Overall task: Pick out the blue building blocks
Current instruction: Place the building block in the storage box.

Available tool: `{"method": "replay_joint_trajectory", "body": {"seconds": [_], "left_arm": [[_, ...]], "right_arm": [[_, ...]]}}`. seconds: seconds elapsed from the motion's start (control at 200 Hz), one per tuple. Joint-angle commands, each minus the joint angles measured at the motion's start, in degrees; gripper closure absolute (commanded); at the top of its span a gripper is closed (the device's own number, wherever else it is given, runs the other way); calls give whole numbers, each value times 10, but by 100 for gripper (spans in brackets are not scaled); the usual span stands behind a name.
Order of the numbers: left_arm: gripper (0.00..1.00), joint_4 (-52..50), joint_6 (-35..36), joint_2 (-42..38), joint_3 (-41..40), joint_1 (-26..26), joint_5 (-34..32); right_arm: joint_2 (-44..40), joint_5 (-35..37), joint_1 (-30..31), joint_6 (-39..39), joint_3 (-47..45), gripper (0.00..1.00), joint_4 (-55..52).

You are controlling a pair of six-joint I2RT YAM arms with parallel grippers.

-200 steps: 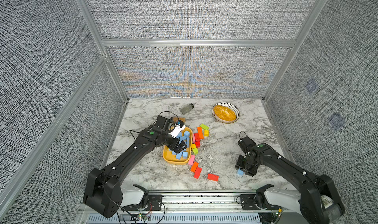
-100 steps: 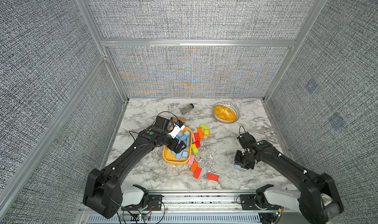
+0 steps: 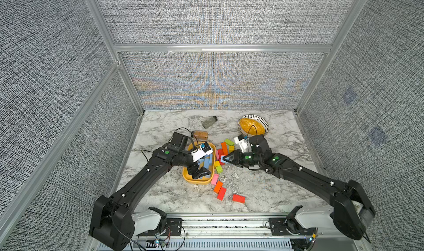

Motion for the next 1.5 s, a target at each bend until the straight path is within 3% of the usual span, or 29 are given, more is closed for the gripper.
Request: {"method": "replay_joint_trajectory", "body": {"seconds": [0.0, 0.345, 0.465, 0.641, 0.766, 0.816, 0.886, 1.031, 1.046, 1.066, 1.081, 1.336, 1.496], "left_arm": [[7, -42, 136, 4, 11, 0, 47], [13, -1, 165, 11, 11, -1, 29], [19, 11, 161, 12, 14, -1, 26], [36, 27, 145, 16, 19, -2, 26], [66, 28, 142, 17, 23, -2, 30], [77, 28, 143, 17, 24, -2, 27], [87, 23, 146, 18, 27, -2, 20], [89, -19, 176, 27, 42, -1, 4], [89, -24, 178, 29, 45, -2, -1], [89, -28, 180, 33, 47, -2, -8], [89, -32, 182, 36, 49, -2, -14], [83, -98, 187, 156, 124, -1, -163], [80, -123, 206, 211, 159, -1, -218]], "right_arm": [[49, -72, 29, 5, 20, 93, 85], [91, -90, 52, 23, 39, 93, 125], [89, -92, 54, 27, 34, 93, 131], [90, -97, 55, 33, 31, 93, 139], [85, -96, 57, 36, 31, 89, 146], [81, -93, 57, 35, 33, 83, 149], [73, -75, 55, 23, 39, 66, 133], [37, -18, 37, -18, 49, 36, 34], [32, -11, 33, -22, 48, 32, 25], [24, -2, 28, -25, 46, 10, 11], [18, 5, 24, -27, 43, 3, 2], [-95, 155, -45, -36, -16, 2, -129], [-143, 194, -71, -34, -38, 2, -135]]}}
